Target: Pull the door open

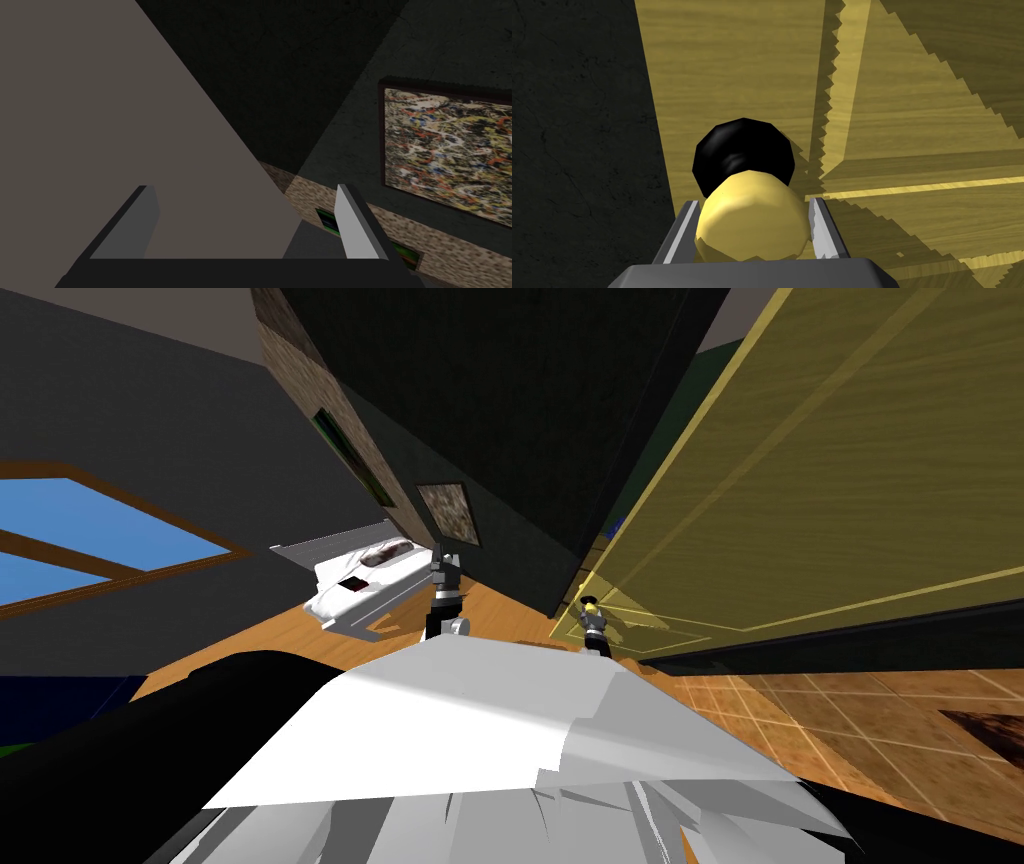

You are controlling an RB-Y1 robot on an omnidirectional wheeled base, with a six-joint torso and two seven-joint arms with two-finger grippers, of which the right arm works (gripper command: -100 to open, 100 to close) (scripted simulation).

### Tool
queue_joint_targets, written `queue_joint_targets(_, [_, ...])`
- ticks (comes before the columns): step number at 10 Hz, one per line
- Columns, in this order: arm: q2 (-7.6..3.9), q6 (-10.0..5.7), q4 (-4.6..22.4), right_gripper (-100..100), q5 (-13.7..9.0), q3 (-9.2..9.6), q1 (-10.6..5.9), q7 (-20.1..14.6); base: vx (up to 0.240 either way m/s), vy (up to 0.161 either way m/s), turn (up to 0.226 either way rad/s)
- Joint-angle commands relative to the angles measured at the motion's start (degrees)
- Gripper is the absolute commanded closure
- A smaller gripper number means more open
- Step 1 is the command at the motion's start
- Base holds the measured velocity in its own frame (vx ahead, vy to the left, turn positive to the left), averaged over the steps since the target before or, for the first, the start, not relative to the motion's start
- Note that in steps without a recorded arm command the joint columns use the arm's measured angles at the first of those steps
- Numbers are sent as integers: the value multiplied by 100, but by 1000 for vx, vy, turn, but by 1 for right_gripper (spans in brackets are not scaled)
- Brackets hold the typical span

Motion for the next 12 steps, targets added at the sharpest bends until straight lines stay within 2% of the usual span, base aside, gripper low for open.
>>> queue_joint_targets(1, [31, 1, -5, 100, 8, 23, 3, -4, -10, 2, -4])
queue_joint_targets(2, [31, 1, -5, 100, 8, 23, 3, -4, 0, 0, 0])
queue_joint_targets(3, [-130, -82, -4, 100, 53, 138, 76, -208, -132, -30, 192])
queue_joint_targets(4, [-166, -107, -7, 100, 67, 174, 95, -264, -177, -53, 161])
queue_joint_targets(6, [-338, -219, -18, 100, 135, 346, 183, -524, -179, -82, 168])
queue_joint_targets(12, [-738, -482, -43, 100, 293, 746, 387, -1133, -169, -55, 135])
